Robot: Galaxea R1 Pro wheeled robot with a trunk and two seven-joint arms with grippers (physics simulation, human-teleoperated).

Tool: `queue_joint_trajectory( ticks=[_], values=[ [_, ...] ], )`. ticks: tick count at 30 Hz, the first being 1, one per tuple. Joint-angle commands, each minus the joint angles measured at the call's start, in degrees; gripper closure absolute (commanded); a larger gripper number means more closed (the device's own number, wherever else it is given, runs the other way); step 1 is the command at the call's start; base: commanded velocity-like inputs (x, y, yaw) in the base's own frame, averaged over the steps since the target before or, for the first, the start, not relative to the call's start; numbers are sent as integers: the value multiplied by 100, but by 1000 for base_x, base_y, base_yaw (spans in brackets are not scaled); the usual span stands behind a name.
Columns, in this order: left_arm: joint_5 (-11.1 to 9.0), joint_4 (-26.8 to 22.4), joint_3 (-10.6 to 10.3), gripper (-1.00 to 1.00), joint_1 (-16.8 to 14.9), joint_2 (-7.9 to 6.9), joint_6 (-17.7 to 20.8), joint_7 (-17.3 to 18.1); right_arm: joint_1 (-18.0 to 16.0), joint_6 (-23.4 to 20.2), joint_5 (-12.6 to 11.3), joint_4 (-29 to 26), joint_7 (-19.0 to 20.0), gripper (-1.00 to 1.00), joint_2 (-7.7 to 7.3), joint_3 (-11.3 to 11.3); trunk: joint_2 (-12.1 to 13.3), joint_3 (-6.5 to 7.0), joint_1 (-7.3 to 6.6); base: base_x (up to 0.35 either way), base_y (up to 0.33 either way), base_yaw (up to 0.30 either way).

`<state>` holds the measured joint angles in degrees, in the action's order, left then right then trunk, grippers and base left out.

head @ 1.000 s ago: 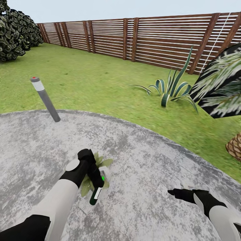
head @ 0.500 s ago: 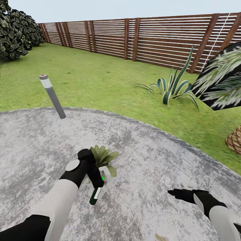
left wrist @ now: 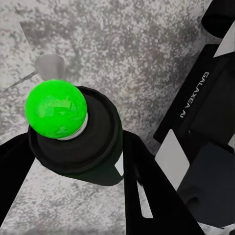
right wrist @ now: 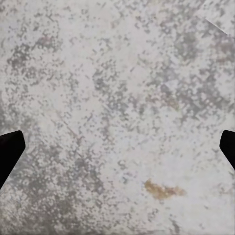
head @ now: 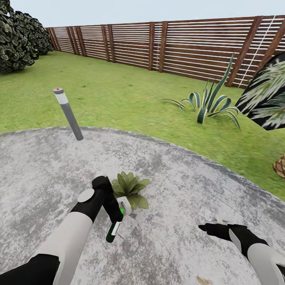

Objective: Pick up the pesticide atomizer in the garden and spray insectifuge to fully cover both potted plants in the garden.

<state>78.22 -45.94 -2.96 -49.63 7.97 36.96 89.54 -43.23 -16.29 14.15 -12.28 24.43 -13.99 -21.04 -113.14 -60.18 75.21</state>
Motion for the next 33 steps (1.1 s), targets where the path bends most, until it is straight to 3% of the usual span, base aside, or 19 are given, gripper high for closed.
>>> queue_joint_trajectory(
  ticks=[1, 9, 11, 13, 15, 19, 24, 33],
  values=[
    [40, -5, -3, 100, -3, 2, 57, 46, -2, -32, 53, -11, 35, -100, 2, -49, -2, -4, -1, 0, 11, 0],
    [-4, 5, 0, 100, 23, 10, 57, 46, -2, -32, 53, -11, 35, -100, 1, -49, -2, -4, -1, 0, 2, 0],
    [-111, 6, 2, 100, 70, 17, 52, 46, -2, -32, 53, -11, 35, -100, 1, -49, -2, -4, -1, 0, 0, 0],
    [-450, 6, 9, 100, 204, 13, 34, 28, -2, -32, 53, -11, 35, -100, 1, -49, -2, -4, -1, 0, 0, 0],
    [-980, 1, 13, 100, 363, -3, -52, -5, -2, -32, 56, -11, 35, -100, 1, -49, -2, -4, -1, 0, 0, 0],
    [-1382, 5, 20, 100, 451, -13, -314, -23, -2, -32, 61, -11, 35, -100, 8, -49, -2, -4, -1, 0, 0, 0],
    [-1432, 4, 30, 100, 647, -30, -408, -25, -2, -32, 70, -11, 42, -100, 10, -49, -2, -4, -1, 0, 0, 0],
    [-1444, -2, 31, 100, 665, -30, -444, -25, -2, -30, 71, 291, 44, -100, 15, -44, -2, -4, -1, 0, 0, 0]
  ],
)
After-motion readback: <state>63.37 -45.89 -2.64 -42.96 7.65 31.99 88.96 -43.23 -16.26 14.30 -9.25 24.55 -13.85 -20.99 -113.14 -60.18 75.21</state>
